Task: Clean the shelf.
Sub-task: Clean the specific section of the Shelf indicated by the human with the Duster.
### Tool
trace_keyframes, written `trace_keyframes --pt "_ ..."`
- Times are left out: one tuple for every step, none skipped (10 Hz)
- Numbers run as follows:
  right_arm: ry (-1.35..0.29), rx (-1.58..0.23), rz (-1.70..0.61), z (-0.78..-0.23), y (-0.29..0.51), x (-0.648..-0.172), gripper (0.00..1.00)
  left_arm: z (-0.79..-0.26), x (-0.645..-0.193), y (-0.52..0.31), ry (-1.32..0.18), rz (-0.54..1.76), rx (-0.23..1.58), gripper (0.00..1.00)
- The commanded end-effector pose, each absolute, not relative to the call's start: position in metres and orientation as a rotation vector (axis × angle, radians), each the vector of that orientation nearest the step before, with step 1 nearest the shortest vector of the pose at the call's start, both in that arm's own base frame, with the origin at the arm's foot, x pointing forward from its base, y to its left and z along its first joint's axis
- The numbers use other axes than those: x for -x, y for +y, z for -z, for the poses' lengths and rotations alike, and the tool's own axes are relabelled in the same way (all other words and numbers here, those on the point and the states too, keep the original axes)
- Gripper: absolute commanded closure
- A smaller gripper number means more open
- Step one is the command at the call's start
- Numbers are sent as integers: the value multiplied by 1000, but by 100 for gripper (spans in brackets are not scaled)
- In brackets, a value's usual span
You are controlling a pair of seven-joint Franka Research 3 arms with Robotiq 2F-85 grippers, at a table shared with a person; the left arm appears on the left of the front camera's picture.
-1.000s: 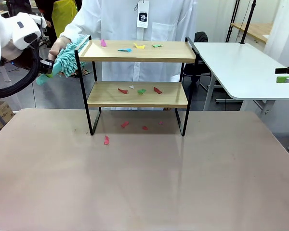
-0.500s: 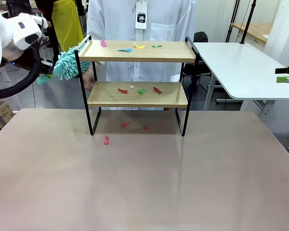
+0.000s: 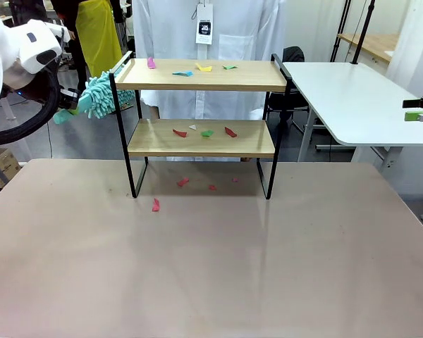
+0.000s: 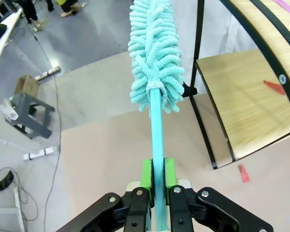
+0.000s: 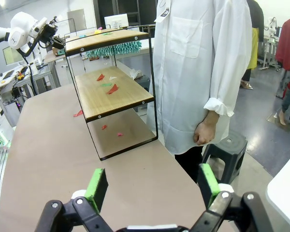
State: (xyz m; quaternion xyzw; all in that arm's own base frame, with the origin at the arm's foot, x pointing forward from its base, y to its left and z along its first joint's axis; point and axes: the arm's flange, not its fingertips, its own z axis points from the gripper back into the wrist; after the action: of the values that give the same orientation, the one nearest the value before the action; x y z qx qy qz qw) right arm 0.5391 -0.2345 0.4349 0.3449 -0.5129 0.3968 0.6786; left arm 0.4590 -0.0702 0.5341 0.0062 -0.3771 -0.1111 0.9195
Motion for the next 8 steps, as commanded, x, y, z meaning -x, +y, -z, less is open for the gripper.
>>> trace_keyframes --pt "-1154 -774 -894 -437 -233 -539 0 -552 -442 -35 -733 301 -46 87" --pt "-1154 -774 -894 -437 -233 -539 0 -566 -425 -15 -688 366 -100 87" --pt "-1154 -774 -894 -437 -233 -539 0 -579 -411 -2 -651 449 -125 87" --pt "-1154 -774 -894 -437 -233 -539 0 -590 -399 8 -605 549 -128 87" --pt "-1154 -774 -894 -437 -233 -539 0 -596 -386 18 -545 642 -133 87" --pt "-1154 -774 -894 -437 -233 -539 0 -601 -376 26 -492 737 -127 87" --pt "-1154 -774 -894 -437 -233 -539 0 -606 -364 35 -425 821 -177 87" --pt "-1154 -774 -894 -437 -233 -539 0 -612 -348 46 -361 932 -212 87"
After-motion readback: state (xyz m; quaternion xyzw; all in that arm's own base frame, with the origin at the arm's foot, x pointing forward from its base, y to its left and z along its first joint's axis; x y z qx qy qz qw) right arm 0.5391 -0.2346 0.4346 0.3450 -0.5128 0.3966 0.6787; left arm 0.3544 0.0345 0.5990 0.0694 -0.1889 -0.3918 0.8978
